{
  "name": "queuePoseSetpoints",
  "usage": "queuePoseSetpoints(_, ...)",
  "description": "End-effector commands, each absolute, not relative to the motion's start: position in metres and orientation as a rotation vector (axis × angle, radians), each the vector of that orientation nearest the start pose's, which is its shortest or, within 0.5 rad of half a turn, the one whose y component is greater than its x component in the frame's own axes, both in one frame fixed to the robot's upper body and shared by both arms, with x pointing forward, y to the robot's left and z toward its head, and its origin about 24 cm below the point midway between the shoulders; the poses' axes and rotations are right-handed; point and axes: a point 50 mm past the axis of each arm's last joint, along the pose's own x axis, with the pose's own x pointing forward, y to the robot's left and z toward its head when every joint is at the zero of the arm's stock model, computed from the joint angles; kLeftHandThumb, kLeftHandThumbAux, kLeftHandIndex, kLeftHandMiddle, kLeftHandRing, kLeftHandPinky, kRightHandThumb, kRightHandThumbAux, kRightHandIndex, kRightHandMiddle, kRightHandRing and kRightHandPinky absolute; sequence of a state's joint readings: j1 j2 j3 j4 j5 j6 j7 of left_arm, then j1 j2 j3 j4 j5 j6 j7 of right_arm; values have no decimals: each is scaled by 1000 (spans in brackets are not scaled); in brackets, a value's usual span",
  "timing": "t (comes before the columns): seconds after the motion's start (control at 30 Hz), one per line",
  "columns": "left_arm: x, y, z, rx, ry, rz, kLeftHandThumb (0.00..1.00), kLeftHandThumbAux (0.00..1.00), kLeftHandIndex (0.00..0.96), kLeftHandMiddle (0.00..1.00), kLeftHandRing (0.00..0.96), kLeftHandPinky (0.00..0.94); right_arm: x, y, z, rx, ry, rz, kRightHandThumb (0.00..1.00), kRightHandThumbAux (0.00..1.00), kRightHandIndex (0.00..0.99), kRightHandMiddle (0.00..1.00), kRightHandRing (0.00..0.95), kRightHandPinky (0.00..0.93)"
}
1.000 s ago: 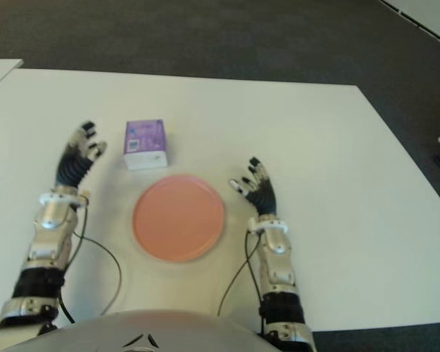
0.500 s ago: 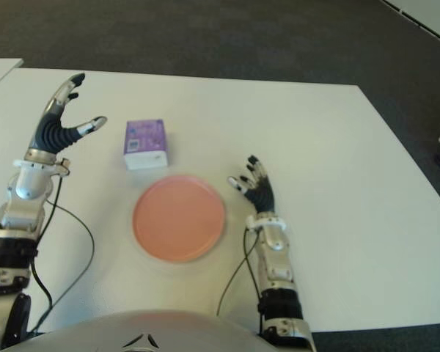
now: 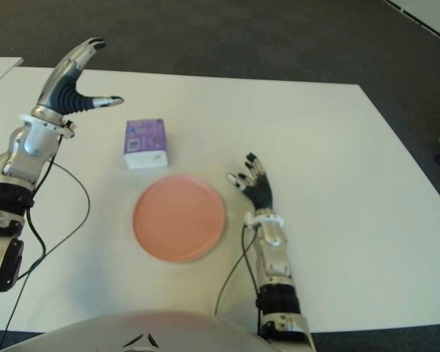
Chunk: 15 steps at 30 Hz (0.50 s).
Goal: Put the tissue paper into the plate.
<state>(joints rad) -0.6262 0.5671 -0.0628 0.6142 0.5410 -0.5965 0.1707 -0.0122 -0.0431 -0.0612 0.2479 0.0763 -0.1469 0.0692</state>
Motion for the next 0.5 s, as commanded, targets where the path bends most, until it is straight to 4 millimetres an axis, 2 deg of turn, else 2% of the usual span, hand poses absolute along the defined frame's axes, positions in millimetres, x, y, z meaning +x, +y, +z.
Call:
queuePoseSetpoints(0.03,351,211,148,1102,-553,-137,156,431,0,0,0,0,234,-171,-25,50,238,-13,85,775,12,24,24,66)
queuePoseSetpoints(0.3,364,190,128,1186,-481,-268,152,381,0,0,0,0,234,-170,-27,66,249,-13,87,764,4,23,20,52)
queuePoseSetpoints(0.5,364,185,113,1276,-480,-333,141,363,0,0,0,0,234,-169,-28,68,250,-15,98,755,6,28,22,51)
